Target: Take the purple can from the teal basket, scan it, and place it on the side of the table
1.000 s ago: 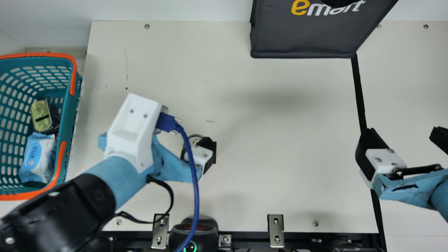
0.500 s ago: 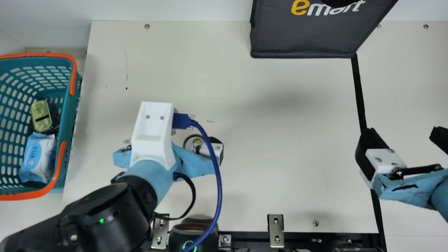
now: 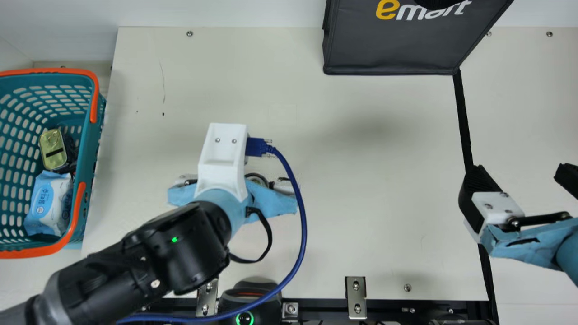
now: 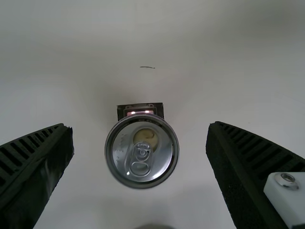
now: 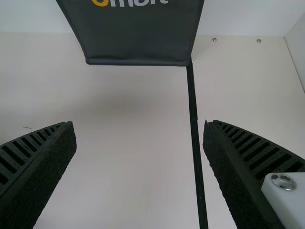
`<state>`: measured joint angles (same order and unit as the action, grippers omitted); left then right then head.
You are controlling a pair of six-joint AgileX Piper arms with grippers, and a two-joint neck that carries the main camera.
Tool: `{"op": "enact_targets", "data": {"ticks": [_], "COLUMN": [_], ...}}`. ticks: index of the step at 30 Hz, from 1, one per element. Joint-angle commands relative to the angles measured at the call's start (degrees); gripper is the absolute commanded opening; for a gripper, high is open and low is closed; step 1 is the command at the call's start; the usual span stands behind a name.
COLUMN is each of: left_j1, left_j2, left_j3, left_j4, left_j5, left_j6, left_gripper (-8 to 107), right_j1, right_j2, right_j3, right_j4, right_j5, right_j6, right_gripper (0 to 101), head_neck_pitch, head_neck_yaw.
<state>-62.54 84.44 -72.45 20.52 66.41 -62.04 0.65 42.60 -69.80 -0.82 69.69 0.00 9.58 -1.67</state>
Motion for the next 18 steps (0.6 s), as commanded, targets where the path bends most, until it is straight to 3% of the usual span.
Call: {"op": "enact_targets", "data": {"ticks": [1,18], "left_j1": [0.25,2.47], "left_j2": [0.83,5.37], "left_j3": [-0.22,0.20], "left_j4": [-0.50,-2.68], "left_j5": [-0.09,-1.95], "left_j6": [0.48,2.93], "left_gripper": [90,90], "right_j1": [0.00,0.00], "right_j2": [0.00,0.00], "right_j3": [0.00,0.00], "right_j4": [0.00,0.00], "right_j5": [0.00,0.01], "right_j6": [0.00,0.00], "right_gripper": [95,95], "head_neck_pitch": [-1.66,-1.66], "head_neck_yaw": [0.09,0.09]}}
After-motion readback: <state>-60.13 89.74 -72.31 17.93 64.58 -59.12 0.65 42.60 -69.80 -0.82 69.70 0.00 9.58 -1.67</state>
